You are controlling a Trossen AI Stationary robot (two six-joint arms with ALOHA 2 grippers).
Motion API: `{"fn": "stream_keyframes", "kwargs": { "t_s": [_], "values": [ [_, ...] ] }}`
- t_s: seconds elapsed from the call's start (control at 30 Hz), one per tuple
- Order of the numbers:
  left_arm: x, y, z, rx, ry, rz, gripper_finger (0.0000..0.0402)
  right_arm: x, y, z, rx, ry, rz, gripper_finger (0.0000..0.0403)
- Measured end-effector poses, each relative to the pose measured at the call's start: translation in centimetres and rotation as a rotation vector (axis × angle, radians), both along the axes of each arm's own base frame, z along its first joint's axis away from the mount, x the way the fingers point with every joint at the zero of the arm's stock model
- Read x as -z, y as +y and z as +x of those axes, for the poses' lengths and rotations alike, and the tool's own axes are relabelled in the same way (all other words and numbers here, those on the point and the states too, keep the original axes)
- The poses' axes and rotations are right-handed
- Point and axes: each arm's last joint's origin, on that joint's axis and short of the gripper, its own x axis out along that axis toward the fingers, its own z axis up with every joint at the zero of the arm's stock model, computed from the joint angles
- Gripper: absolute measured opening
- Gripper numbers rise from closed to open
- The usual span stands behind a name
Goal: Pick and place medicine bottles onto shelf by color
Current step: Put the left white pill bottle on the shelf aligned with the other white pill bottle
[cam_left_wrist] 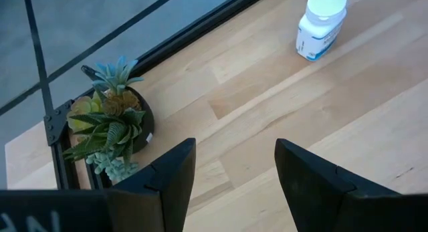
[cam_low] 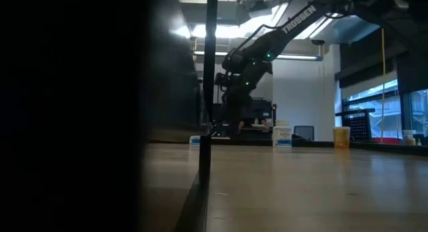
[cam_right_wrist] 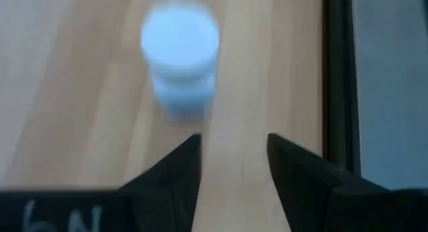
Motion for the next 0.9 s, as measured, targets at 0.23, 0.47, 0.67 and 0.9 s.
{"fn": "stream_keyframes", "kwargs": {
  "t_s": [0.23,0.47,0.67,0.9],
  "values": [
    [0.0,0.0,0.0,0.017,0.014,0.003,0.0198,-1.4,2.4,0.8,0.084,0.165,-0.181,0.0170],
    [0.0,0.0,0.0,0.019,0.015,0.003,0.0198,-3.0,5.3,2.3,0.108,0.299,-0.350,0.0170],
    [0.0,0.0,0.0,0.056,0.049,0.011,0.0198,-4.9,7.1,3.0,0.021,0.328,-0.359,0.0170],
    [-0.3,1.5,-0.1,0.140,0.095,-0.029,0.0198,-7.7,7.1,2.2,-0.017,0.291,-0.117,0.0170]
  ]
}}
